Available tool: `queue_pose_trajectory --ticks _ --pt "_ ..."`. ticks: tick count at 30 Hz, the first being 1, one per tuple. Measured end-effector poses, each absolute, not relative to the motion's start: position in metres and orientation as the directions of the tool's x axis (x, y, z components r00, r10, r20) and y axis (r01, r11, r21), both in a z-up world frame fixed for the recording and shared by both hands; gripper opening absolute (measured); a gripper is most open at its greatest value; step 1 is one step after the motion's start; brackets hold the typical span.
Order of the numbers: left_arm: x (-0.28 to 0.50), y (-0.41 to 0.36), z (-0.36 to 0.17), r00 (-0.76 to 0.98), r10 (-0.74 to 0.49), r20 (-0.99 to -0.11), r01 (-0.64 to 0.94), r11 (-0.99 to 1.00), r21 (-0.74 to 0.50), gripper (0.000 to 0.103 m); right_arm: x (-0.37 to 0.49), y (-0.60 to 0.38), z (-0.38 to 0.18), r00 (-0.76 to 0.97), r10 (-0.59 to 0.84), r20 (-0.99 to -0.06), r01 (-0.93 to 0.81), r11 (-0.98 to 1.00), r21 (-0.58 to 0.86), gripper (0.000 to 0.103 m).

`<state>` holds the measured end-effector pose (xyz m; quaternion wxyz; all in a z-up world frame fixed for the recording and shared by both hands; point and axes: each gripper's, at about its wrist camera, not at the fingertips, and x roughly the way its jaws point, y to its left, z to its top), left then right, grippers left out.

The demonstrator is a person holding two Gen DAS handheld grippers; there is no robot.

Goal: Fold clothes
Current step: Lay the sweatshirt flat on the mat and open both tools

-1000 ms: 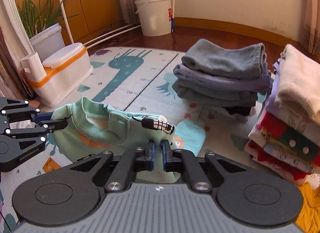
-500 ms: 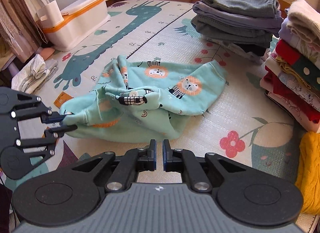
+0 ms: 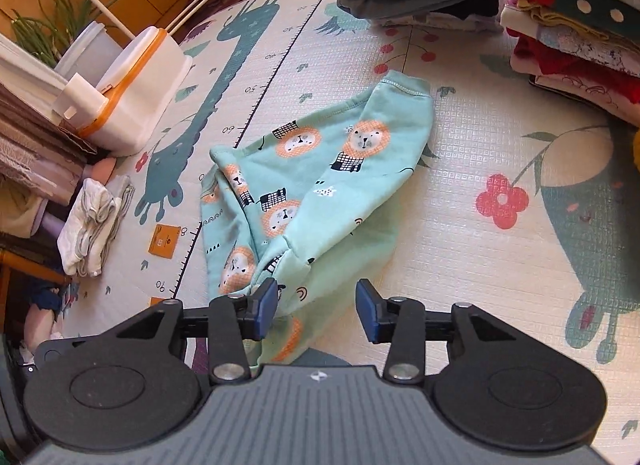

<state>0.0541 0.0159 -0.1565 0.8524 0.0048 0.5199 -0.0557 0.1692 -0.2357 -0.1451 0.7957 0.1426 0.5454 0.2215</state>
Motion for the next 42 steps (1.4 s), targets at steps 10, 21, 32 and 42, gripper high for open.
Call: queue_pose_trajectory --ticks 10,21,32,42 --pt "0.071 0.069 -0.221 0.361 -0.194 -0.912 -0.529 0.763 -0.372 0.032 0.198 -0.207 -0.165 0.302 0.473 -0.828 -0.106 0.880 0.464 0.062" --pt "0.085 0.058 -0.246 0.288 -0.138 -0.947 -0.418 0.872 -0.255 0.009 0.185 -0.194 -0.190 0.267 0.438 -0.858 -0.182 0.898 0.402 0.026" --pt "0.074 0.101 -0.215 0.394 -0.065 -0.917 -0.372 0.901 -0.224 0.000 0.122 -0.265 -0.223 0.264 0.362 -0.894 0.048 0.921 0.387 0.022" --pt "0.050 0.092 -0.251 0.382 -0.267 -0.885 -0.465 0.772 -0.434 0.045 0.064 -0.275 -0.249 0.342 0.311 -0.887 0.166 0.909 0.383 0.043"
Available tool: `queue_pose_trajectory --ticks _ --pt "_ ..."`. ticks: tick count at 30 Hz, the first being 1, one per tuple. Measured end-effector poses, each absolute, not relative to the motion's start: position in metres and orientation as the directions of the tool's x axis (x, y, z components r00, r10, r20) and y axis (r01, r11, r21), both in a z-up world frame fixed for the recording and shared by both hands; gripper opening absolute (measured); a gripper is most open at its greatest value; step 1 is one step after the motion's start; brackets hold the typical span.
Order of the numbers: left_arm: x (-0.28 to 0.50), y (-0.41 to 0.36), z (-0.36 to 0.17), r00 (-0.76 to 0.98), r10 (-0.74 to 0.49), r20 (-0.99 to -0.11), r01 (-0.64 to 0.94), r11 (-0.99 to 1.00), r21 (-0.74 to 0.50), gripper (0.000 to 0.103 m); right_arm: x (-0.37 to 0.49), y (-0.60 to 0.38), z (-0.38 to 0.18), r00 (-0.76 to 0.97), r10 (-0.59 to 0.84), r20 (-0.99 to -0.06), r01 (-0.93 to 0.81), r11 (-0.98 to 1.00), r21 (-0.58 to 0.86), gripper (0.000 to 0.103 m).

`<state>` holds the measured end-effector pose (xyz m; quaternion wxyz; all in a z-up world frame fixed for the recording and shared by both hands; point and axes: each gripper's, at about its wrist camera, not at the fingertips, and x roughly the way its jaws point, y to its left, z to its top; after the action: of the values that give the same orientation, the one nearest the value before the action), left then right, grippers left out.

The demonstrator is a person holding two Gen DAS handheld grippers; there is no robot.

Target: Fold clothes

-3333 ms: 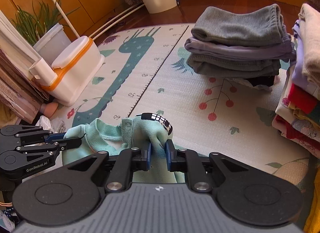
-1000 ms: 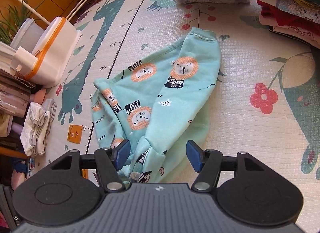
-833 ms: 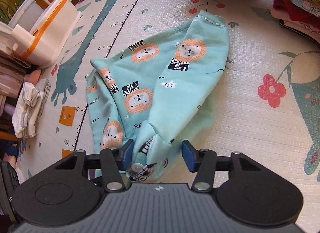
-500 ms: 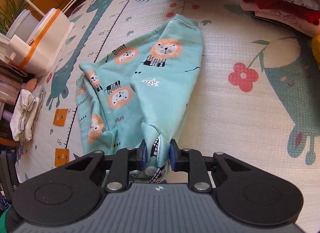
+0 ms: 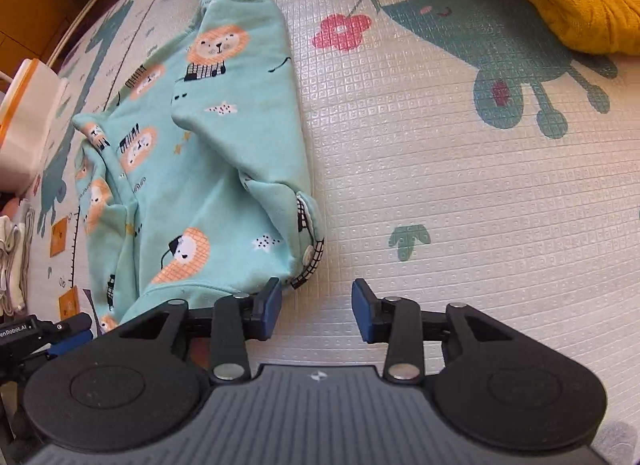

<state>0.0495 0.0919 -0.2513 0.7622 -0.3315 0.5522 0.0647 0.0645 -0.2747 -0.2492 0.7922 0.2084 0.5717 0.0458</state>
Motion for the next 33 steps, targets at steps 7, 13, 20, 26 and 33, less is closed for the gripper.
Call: queue_pose_trajectory --ticks 7,13,20,26,33 --pt "0.068 0.061 -0.262 0.345 -0.258 -0.902 -0.386 0.838 -0.387 0.023 0.094 -0.279 -0.242 0.433 0.325 -0.841 0.141 0.897 0.419 0.046" --pt "0.087 0.072 -0.224 0.481 -0.043 -0.876 -0.307 0.927 -0.214 0.008 0.109 -0.250 -0.256 0.325 0.410 -0.852 0.037 0.895 0.445 0.024" --pt "0.073 0.088 -0.224 0.463 0.057 -0.885 -0.289 0.953 -0.090 0.010 0.102 -0.211 -0.239 0.331 0.397 -0.856 -0.064 0.915 0.399 0.015" --pt "0.047 0.084 -0.226 0.422 0.131 -0.897 -0.295 0.955 0.001 0.026 0.085 -0.217 -0.251 0.253 0.302 -0.919 -0.018 0.951 0.308 0.018" --pt "0.045 0.075 -0.198 0.516 0.112 -0.849 -0.260 0.965 -0.031 0.026 0.076 -0.228 -0.232 0.321 0.251 -0.913 -0.014 0.965 0.260 0.030"
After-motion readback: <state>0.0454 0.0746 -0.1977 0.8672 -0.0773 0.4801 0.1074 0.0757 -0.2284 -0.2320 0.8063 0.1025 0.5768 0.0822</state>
